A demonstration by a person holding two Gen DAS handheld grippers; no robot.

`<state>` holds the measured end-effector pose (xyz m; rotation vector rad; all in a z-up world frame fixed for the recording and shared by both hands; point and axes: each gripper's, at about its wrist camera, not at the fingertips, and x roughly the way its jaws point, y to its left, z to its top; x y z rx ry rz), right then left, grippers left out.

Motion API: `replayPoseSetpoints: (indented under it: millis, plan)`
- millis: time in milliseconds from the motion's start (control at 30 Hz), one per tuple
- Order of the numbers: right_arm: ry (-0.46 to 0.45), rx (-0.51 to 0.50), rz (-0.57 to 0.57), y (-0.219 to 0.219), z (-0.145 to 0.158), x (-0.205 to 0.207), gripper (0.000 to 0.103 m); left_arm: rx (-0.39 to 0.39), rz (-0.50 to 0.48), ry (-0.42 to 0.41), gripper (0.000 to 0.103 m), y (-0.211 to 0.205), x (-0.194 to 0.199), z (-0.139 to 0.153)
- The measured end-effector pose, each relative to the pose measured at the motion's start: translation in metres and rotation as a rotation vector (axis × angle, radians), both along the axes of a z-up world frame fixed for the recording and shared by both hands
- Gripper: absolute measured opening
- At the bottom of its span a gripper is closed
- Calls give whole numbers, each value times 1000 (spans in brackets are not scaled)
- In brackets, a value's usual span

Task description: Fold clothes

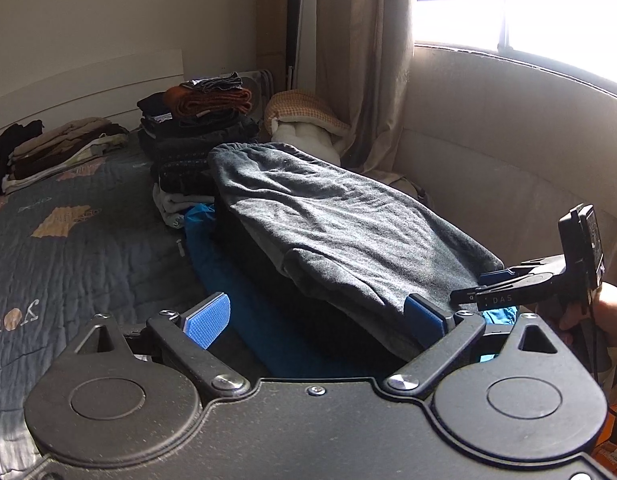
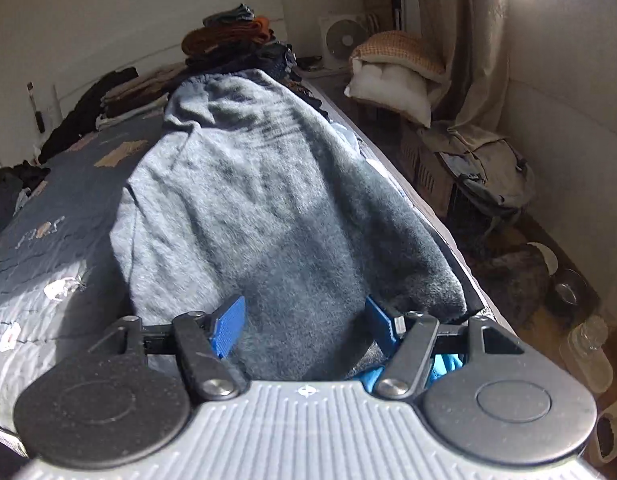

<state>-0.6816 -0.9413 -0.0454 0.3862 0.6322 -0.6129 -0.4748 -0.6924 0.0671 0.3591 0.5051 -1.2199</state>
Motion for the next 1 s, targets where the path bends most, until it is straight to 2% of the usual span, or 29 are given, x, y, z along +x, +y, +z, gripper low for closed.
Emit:
replayPoseSetpoints:
  millis: [67, 133, 333, 500, 700, 800, 1000]
  plan:
    - [36, -1, 9, -1, -16, -1, 65, 7, 2, 7, 94, -2, 2, 2]
    - [37, -2, 22, 3, -14, -5, 65, 12, 8, 0, 94, -6, 1, 2]
    - [4, 24, -1, 18, 29, -9, 66, 50, 30, 24, 101, -23, -3, -2]
    - [-6, 5, 34, 39, 64, 3, 67, 99, 19, -43, 102, -42, -10, 2]
    - [-8, -3, 66, 42, 102, 20, 69, 135, 4, -60, 103, -67, -4, 17]
    - [0, -21, 92, 40, 114, 28, 70, 142, -6, -72, 103, -80, 1, 27]
    - [41, -48, 138, 41, 119, 38, 71, 162, -32, -134, 103, -100, 11, 42]
